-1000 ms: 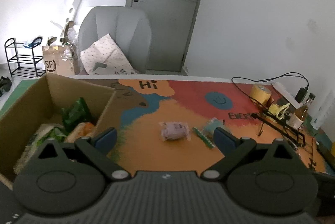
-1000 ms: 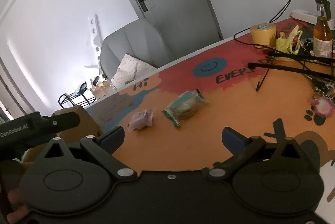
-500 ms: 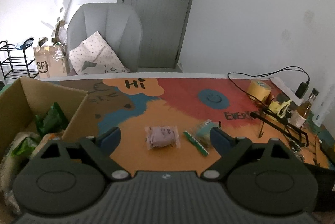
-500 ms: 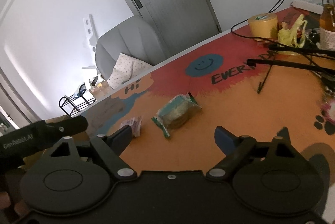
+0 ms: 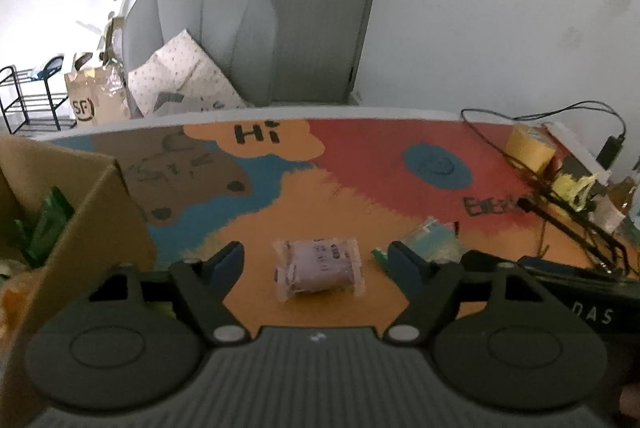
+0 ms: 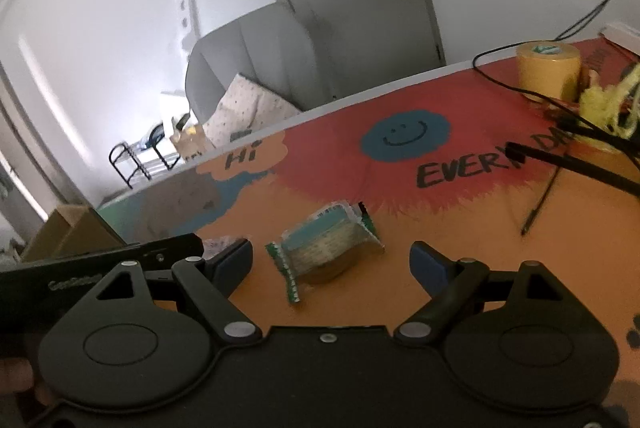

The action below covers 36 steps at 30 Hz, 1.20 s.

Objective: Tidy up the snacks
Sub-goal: 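Grasp the pink-wrapped pack with the left tool while the right tool grasps the rice-cracker pack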

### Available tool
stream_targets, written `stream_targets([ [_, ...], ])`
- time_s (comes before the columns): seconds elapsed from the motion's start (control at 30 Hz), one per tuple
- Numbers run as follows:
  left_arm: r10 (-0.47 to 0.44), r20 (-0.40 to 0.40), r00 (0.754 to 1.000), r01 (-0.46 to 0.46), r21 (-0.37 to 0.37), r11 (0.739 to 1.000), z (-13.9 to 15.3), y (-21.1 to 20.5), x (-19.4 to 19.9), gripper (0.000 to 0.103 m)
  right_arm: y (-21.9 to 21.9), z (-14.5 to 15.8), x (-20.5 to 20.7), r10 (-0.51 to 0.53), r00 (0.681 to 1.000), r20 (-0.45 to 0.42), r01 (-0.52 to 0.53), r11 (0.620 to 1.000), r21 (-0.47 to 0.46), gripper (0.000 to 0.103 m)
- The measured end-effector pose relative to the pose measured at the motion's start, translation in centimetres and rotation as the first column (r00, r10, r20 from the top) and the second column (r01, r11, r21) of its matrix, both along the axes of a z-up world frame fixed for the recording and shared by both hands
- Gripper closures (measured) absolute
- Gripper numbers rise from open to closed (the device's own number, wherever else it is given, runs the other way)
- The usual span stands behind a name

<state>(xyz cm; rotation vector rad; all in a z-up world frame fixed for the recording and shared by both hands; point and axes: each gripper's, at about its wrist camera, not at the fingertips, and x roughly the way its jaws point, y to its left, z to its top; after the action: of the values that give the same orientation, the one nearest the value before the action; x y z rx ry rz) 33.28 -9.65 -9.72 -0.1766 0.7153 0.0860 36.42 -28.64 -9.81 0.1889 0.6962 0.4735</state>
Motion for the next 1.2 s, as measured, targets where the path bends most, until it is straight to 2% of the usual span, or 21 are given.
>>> stream_targets([
  [0.33, 0.023, -0.059, 0.998, -0.022, 0.008, 1.000, -2.9, 0.4, 2.5, 0.028, 1.4, -1.2, 1.4, 0.049, 0.999, 0.006, -0.048, 0.996, -0.071, 0.016],
  [0.4, 0.028, -0.053, 0.998, -0.028, -0.001, 1.000, -3.2, 0.5, 2.7, 0.032, 1.8, -1.3, 1.4, 0.055, 0.998, 0.015, -0.053, 0.995, -0.079, 0.016],
  [0.53, 0.032, -0.046, 0.998, -0.032, -0.006, 0.999, -3.4, 0.6, 2.9, 0.060, 2.4, -1.2, 1.5, 0.071, 0.997, 0.029, -0.068, 0.993, -0.101, 0.016],
  [0.57, 0.042, -0.048, 0.998, -0.043, -0.010, 0.999, -3.3, 0.7, 2.9, 0.062, 2.5, -1.3, 1.6, 0.076, 0.997, 0.031, -0.072, 0.992, -0.105, 0.016],
  [0.63, 0.051, -0.049, 0.997, -0.053, -0.032, 0.998, -3.1, 1.0, 2.9, 0.064, 2.7, -1.2, 1.6, 0.082, 0.996, 0.037, -0.077, 0.990, -0.120, 0.016],
  [0.97, 0.075, -0.051, 0.996, -0.077, -0.031, 0.997, -2.9, 1.5, 2.0, 0.067, 4.1, -0.7, 2.4, 0.125, 0.989, 0.080, -0.110, 0.979, -0.172, 0.016],
  [1.03, 0.076, -0.051, 0.996, -0.078, -0.029, 0.997, -2.9, 1.6, 1.9, 0.067, 4.4, -0.9, 2.5, 0.127, 0.990, 0.065, -0.114, 0.978, -0.176, 0.021],
  [1.1, 0.073, -0.050, 0.996, -0.075, -0.029, 0.997, -2.9, 1.5, 1.7, 0.067, 4.6, -1.1, 2.4, 0.124, 0.991, 0.051, -0.113, 0.976, -0.185, 0.040],
  [1.2, 0.071, -0.053, 0.996, -0.073, -0.034, 0.997, -2.9, 1.5, 1.3, 0.067, 4.5, -1.0, 1.6, 0.125, 0.991, 0.045, -0.115, 0.976, -0.186, 0.049],
])
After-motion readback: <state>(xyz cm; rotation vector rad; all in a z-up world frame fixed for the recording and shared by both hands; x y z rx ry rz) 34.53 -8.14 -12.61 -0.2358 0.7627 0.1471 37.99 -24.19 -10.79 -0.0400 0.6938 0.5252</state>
